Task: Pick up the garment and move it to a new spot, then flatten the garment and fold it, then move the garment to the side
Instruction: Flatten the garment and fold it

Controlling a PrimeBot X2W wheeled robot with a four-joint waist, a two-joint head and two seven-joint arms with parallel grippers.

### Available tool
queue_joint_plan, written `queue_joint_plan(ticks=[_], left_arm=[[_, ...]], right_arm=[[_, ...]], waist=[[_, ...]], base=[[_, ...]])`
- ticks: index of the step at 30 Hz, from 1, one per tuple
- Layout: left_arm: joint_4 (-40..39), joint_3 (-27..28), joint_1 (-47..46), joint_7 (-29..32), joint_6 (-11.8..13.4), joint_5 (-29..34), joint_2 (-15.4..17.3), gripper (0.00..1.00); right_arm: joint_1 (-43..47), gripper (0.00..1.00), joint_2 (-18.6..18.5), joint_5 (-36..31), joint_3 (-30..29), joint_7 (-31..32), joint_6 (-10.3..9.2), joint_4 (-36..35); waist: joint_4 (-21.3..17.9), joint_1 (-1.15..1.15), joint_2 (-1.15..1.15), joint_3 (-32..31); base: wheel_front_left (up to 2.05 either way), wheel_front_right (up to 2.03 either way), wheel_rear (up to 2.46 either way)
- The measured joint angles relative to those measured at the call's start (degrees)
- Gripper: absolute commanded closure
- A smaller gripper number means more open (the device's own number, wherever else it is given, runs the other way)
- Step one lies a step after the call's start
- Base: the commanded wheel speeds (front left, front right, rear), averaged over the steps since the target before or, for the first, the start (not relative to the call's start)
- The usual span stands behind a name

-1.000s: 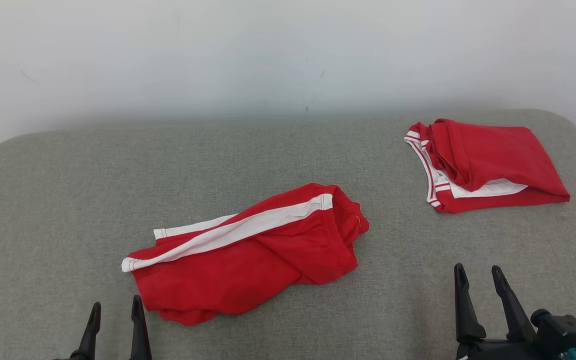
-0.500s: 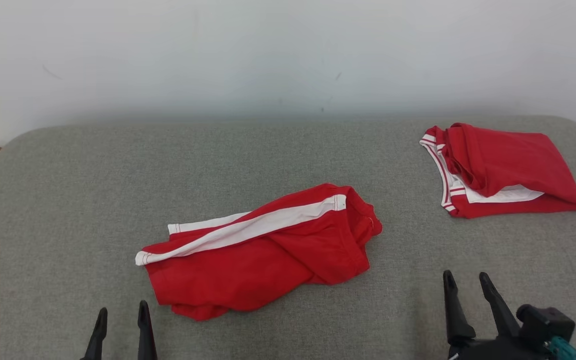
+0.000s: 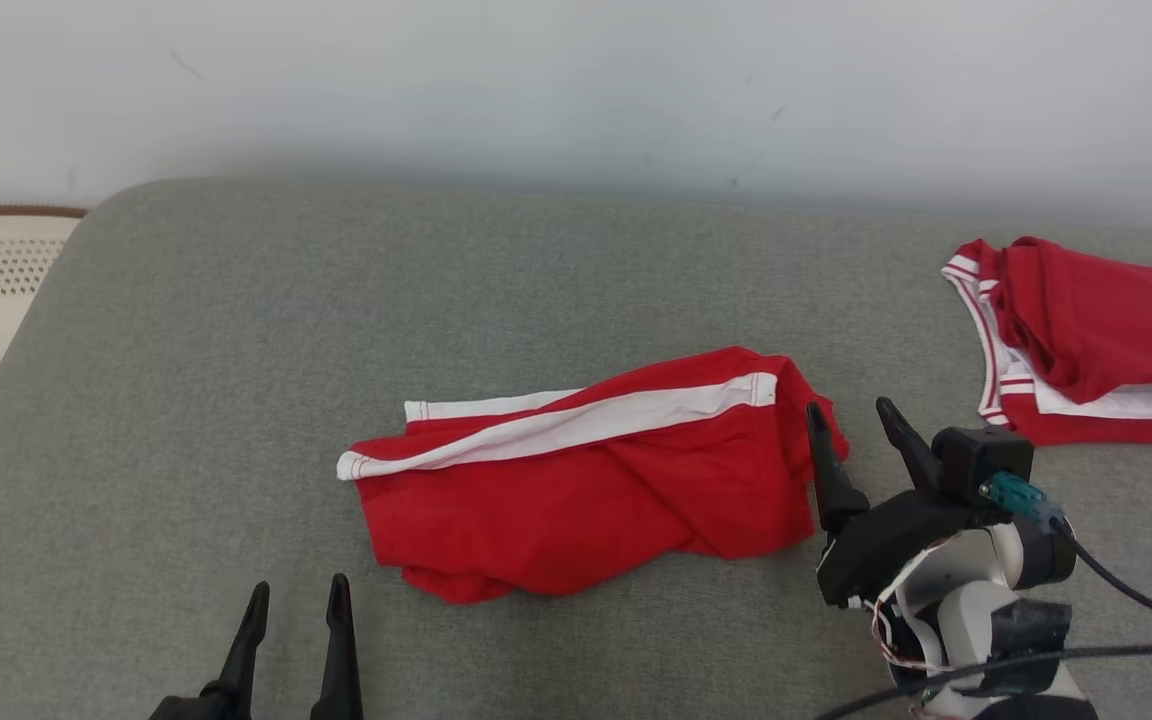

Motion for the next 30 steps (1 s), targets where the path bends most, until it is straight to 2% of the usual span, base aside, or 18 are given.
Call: queue_joint_plan(ticks=[6,14,22,28,30], left_arm=[[1.42,-0.14,-1.48,-0.03,-1.01,0.09,-0.60,0.00],[2.65,0.02,-2.57,-0.03,-1.56,0.33,-1.32,0.00],[3.03,1.52,-3.09,-0.03,-1.97,0.32,-1.64,0.00],[3.63,1.32,-3.12,-0.03,-2.41,0.32,-1.81,0.00],[3.77,1.16,-3.30,-0.03,-2.53,0.32,-1.82,0.00]], right_arm=[[-8.43,0.00,-0.13,-2.88,-2.57,-1.19,0.00,12.48],[-14.92,0.00,-0.94,-7.53,-7.40,-4.07,0.00,27.07],[-16.69,0.00,-1.04,-10.85,-12.84,-8.18,0.00,33.85],[-17.72,0.00,-0.27,-6.05,-12.87,-8.02,0.00,39.30],[-18.52,0.00,-0.24,-4.45,-11.29,-8.80,0.00,40.05]], waist=[[3.34,0.00,0.00,2.02],[6.09,0.00,0.00,4.31],[5.15,0.00,0.00,4.24],[3.97,0.00,0.00,3.98],[4.05,0.00,0.00,4.06]], base=[[0.00,0.00,0.00],[0.00,0.00,0.00],[0.00,0.00,0.00],[0.00,0.00,0.00],[0.00,0.00,0.00]])
